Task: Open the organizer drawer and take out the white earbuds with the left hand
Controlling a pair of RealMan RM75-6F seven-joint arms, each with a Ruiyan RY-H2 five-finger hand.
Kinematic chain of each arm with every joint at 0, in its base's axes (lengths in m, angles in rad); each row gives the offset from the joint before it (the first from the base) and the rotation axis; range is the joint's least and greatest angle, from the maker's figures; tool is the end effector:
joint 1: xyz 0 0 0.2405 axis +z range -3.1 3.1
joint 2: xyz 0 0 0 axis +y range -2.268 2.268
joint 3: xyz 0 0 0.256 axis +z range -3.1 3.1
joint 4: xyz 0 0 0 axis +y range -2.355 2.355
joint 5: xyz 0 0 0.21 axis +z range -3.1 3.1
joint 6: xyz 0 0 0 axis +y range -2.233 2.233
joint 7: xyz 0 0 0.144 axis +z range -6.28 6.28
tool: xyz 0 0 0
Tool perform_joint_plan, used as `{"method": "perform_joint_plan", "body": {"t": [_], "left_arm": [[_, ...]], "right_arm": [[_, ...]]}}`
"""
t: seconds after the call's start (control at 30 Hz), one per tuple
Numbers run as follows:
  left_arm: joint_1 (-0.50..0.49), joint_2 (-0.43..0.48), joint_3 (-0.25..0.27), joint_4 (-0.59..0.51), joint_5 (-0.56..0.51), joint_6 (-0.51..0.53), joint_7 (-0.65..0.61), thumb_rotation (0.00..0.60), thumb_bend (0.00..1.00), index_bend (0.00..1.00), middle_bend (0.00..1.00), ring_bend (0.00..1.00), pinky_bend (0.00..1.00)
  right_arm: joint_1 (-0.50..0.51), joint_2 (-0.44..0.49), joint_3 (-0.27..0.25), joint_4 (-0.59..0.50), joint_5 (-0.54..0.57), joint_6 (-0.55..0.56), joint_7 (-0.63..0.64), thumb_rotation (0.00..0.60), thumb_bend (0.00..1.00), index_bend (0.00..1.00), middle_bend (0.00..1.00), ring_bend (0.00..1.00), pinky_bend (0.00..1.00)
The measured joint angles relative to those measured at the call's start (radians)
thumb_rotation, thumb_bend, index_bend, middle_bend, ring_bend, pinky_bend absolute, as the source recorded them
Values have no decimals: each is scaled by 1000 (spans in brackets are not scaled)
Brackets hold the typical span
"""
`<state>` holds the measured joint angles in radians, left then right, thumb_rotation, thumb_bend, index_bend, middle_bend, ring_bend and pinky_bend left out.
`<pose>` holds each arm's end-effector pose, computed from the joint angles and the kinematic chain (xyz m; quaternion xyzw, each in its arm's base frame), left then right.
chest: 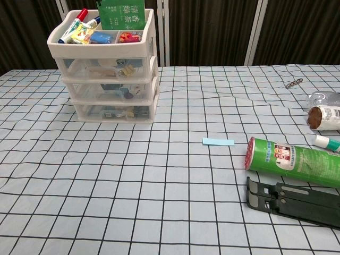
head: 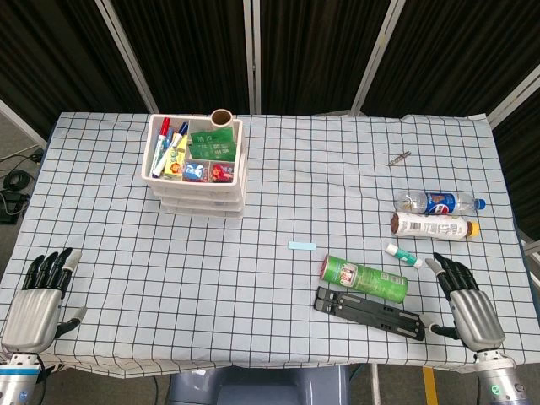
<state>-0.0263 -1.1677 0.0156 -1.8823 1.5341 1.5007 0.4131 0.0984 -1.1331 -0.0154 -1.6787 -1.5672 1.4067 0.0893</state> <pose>-0.2579 0.1471 0.1202 -0.6289 -0.3805 -0.3376 0.5879 -0.2938 -0.1681 0.1263 0.6103 -0.4594 0.4058 0.5018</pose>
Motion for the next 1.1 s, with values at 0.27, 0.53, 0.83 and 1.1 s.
{"method": "perform_joint_plan", "body": {"t": [0.27,0.53,0.83,1.1], "left_arm": [[-1,-2,4,0,-2,-5,6,600,258,0,0,0,0],[-5,-5,-2,2,-4,-6,3,600,259,0,0,0,0],[-20,-20,-9,0,-3,-22,-26,600,369,0,56,88,168],[-66,-64,-29,-11,9,-75,-278,600,714,0,588,571,521]], "right_arm": [[-2,3,-4,-3,-7,2,2,600,111,0,0,0,0],[-1,4,0,-4,-2,2,7,600,111,0,0,0,0],[-1,9,-1,-4,-4,3,14,600,111,0,0,0,0],[-2,13,-3,-8,-10,6,23,600,111,0,0,0,0]]}}
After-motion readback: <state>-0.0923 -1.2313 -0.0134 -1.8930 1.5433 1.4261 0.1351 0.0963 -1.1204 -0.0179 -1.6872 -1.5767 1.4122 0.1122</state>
